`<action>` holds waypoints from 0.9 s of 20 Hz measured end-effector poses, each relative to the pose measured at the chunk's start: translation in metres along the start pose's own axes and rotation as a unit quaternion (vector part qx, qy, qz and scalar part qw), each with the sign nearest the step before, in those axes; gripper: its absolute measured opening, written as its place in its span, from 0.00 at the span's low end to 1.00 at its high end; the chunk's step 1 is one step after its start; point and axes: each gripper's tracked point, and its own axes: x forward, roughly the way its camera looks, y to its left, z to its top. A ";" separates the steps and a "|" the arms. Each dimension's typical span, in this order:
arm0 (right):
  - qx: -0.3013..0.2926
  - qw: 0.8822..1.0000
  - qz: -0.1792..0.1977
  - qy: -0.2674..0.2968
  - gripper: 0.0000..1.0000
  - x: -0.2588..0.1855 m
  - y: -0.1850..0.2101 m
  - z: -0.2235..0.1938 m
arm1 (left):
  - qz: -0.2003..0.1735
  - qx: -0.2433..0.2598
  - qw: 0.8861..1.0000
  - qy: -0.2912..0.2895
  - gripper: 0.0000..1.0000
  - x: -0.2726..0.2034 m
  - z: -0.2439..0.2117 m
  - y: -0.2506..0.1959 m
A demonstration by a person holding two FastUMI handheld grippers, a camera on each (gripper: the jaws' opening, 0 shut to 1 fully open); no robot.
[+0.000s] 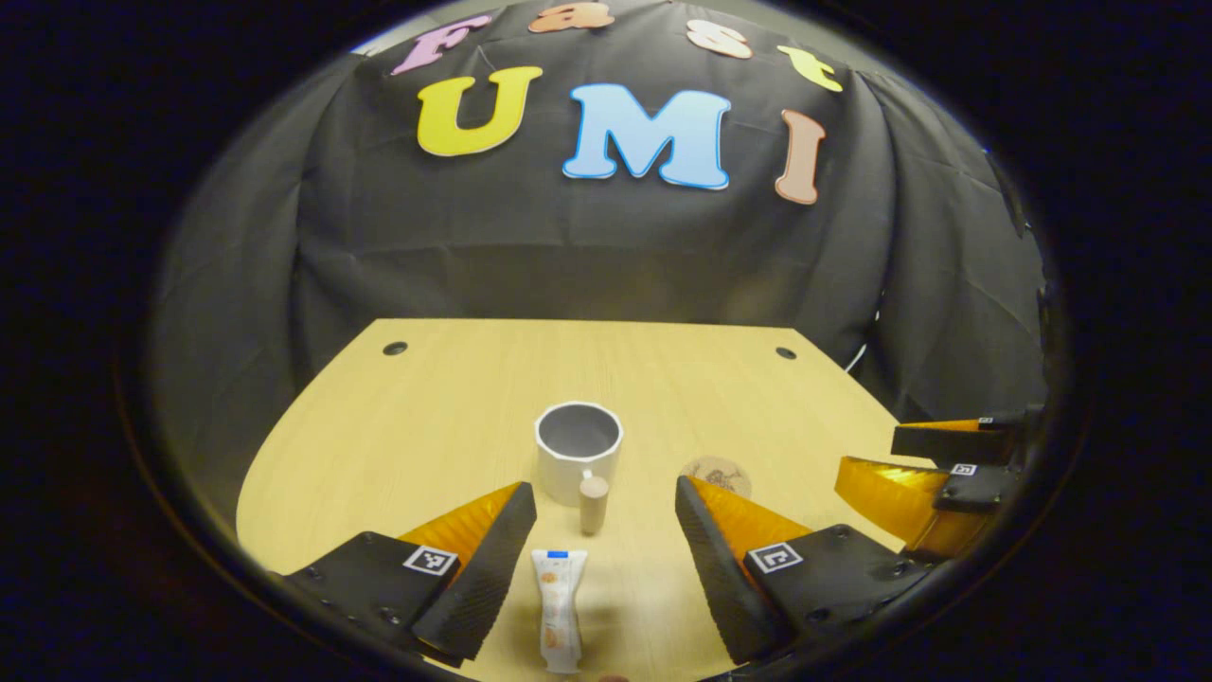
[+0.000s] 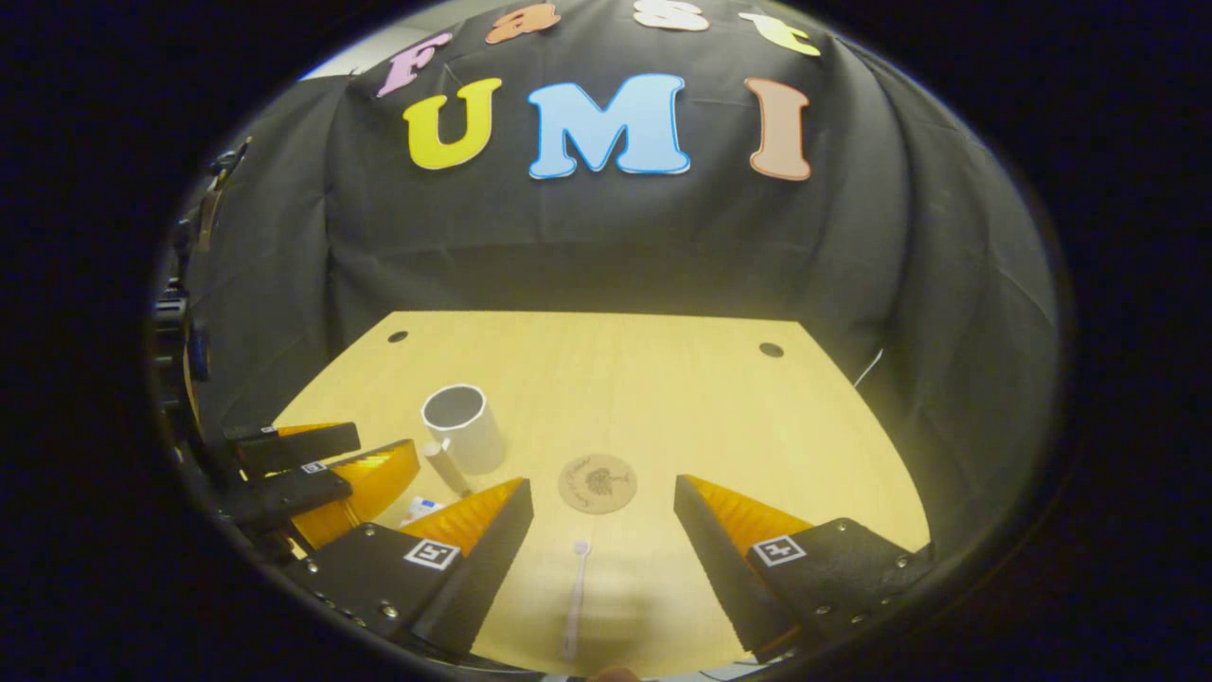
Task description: Put the toothbrush and toothpaste on the desktop into the cup, then pick up the cup and place it on the coaster on the desktop.
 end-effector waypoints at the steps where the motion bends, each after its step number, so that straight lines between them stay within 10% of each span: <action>1: 0.005 1.000 0.002 0.014 0.96 0.002 0.001 -0.005 | 0.000 -0.001 1.000 0.015 0.94 0.002 -0.005 0.000; 18: 0.008 0.977 0.031 0.209 0.98 0.019 0.023 -0.096 | 0.018 -0.036 0.971 0.238 0.94 0.022 -0.108 0.030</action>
